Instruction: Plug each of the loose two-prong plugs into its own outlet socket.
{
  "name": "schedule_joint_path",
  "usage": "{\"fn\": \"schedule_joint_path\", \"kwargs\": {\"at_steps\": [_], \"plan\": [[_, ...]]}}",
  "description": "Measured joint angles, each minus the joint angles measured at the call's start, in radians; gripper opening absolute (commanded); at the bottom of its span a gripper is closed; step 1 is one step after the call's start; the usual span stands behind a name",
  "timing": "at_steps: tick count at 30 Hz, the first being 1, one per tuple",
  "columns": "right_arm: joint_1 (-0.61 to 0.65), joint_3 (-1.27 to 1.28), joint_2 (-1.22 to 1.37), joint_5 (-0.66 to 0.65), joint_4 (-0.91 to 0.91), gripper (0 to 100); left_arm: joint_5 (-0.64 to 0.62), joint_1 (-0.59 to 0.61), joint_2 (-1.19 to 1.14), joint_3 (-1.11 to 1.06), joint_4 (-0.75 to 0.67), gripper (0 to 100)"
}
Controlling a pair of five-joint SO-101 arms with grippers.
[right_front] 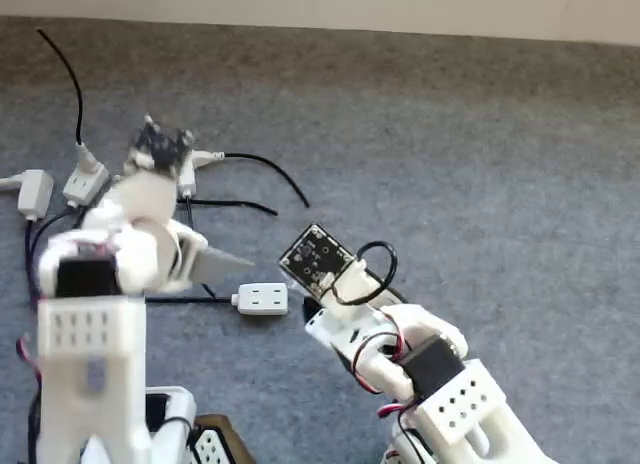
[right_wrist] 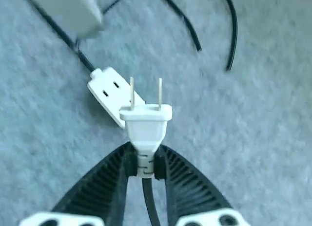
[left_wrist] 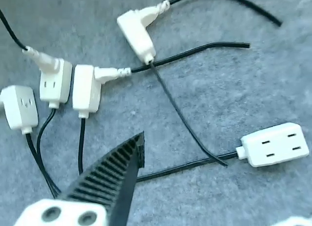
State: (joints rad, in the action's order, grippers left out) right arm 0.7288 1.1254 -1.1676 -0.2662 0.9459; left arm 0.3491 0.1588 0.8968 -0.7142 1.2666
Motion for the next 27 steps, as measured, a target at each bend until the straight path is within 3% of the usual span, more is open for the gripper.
{"fn": "schedule_joint_path", "kwargs": {"at_steps": [6, 10, 19, 27], "plan": [[0.112, 0.011, -0.003, -0.018, -0.048, 0.7, -0.048, -0.091, 0.324, -0.216, -0.071, 50], [0.183, 0.009, 0.064, -0.018, -0.064, 0.7, -0.133, -0.120, 0.459, -0.281, -0.107, 52], [0.201, -0.006, 0.123, -0.015, -0.046, 0.7, -0.173, -0.124, 0.494, -0.486, -0.227, 51], [0.126, -0.261, 0.126, -0.028, 0.138, 0.7, -0.164, -0.180, 0.506, -0.588, -0.288, 50]]}}
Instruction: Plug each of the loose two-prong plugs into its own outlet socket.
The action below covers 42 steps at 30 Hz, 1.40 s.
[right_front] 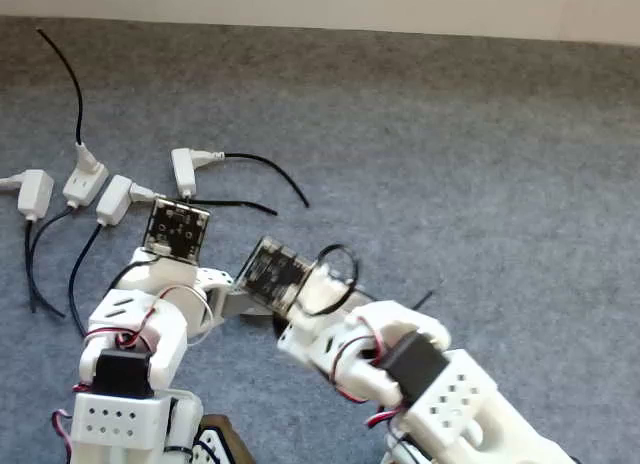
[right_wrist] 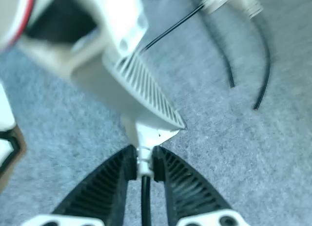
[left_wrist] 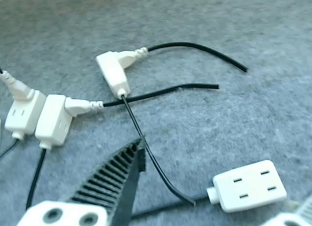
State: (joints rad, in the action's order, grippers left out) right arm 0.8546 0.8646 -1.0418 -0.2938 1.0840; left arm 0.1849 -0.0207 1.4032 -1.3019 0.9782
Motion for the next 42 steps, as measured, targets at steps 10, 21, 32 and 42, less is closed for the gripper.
{"fn": "schedule_joint_path", "kwargs": {"at_steps": [10, 21, 32, 42], "plan": [[-0.011, -0.127, 0.103, -0.011, 0.094, 0.7, -0.002, -0.066, 0.002, -0.037, -0.002, 50], [-0.035, -0.170, 0.285, -0.101, 0.089, 0.7, 0.005, 0.130, -0.080, 0.167, 0.064, 50], [-0.035, -0.410, 0.517, -0.400, 0.101, 0.7, 0.008, 0.342, -0.965, 0.970, 0.440, 50], [-0.035, -0.743, 0.836, 0.359, 0.348, 0.9, 0.014, 0.609, -1.751, 1.768, 0.701, 50]]}}
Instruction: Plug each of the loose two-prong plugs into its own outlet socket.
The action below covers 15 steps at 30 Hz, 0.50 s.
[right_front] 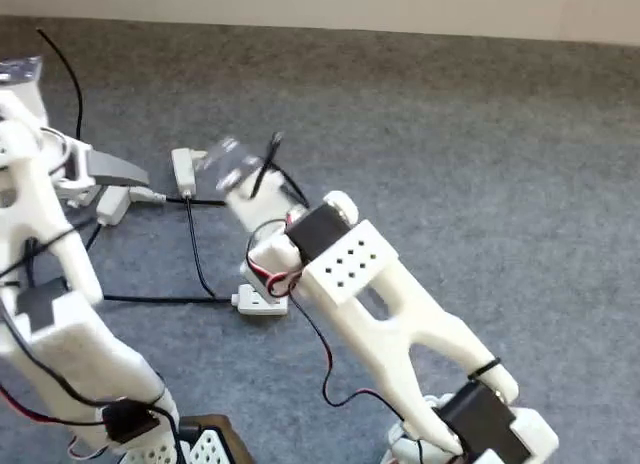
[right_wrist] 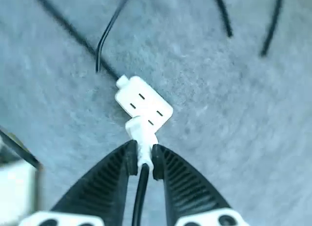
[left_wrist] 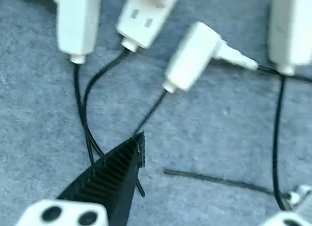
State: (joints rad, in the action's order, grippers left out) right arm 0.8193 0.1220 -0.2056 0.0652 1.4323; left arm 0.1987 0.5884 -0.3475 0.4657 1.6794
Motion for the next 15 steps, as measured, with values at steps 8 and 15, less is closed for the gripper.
{"fn": "schedule_joint_path", "kwargs": {"at_steps": [8, 15], "plan": [[-0.023, -0.210, 0.081, 0.836, 0.117, 0.5, 0.002, 0.051, -0.163, 0.160, 0.015, 50], [-0.029, -0.224, 0.227, 0.954, 0.180, 0.5, 0.002, 0.057, -0.164, 0.163, 0.015, 51]]}}
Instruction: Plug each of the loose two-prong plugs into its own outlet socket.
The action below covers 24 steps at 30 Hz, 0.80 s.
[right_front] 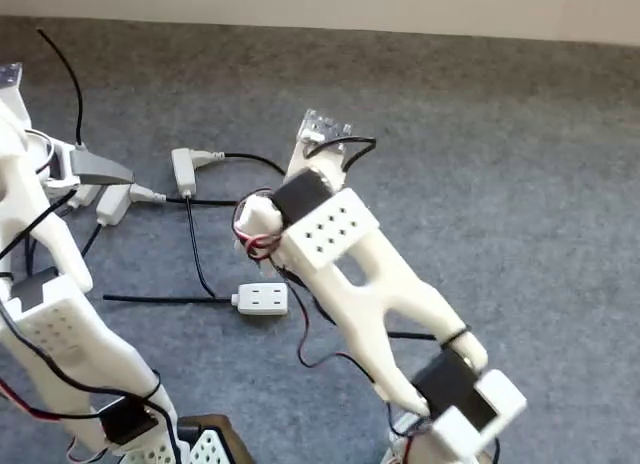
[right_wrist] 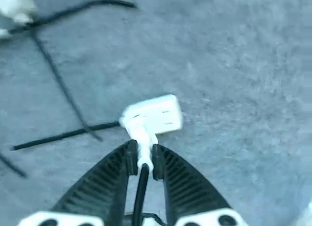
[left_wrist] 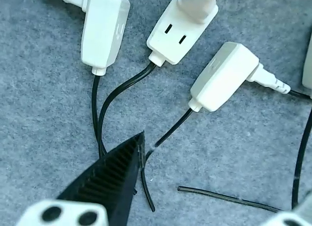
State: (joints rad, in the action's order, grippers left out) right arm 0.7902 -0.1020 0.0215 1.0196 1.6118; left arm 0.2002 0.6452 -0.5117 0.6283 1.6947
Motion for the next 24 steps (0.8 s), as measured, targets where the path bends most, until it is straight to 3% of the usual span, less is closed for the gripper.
{"fn": "schedule_joint_path", "kwargs": {"at_steps": [10, 24], "plan": [[0.000, -0.224, 0.207, 0.008, 0.104, 0.5, 0.000, 0.006, 0.000, 0.000, -0.043, 51], [-0.003, -0.207, 0.278, 0.023, 0.104, 0.5, 0.000, 0.058, 0.000, 0.000, -0.077, 51]]}}
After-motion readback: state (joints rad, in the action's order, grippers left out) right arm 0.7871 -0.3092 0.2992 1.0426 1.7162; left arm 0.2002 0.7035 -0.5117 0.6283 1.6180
